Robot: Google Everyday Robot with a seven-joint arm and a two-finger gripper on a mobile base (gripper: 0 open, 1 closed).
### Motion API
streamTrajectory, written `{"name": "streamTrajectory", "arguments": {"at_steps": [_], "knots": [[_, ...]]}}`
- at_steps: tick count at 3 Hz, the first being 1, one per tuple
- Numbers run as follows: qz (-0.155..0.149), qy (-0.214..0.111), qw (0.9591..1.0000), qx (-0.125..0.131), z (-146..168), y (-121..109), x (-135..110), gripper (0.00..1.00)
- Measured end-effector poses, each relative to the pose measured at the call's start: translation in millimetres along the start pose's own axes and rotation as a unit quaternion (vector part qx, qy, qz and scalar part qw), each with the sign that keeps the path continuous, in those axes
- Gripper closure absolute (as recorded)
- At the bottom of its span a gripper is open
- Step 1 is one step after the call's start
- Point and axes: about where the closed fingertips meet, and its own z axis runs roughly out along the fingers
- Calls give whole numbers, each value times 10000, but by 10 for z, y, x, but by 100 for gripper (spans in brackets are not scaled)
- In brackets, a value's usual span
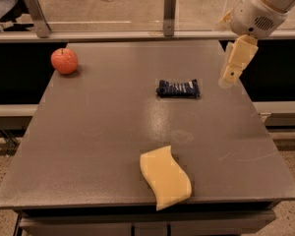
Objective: Move rxbar blueberry near sponge
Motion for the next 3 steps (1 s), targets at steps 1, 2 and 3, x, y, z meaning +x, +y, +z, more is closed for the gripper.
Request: {"name": "streamTrajectory", "arguments": {"at_steps": [1, 2, 3], "knots": [[-189, -342, 9992, -63, 268, -337, -363, 0], [-261, -393, 9987, -202, 541, -415, -600, 0], [-182, -78, 9991, -373, 864, -350, -604, 0]]}}
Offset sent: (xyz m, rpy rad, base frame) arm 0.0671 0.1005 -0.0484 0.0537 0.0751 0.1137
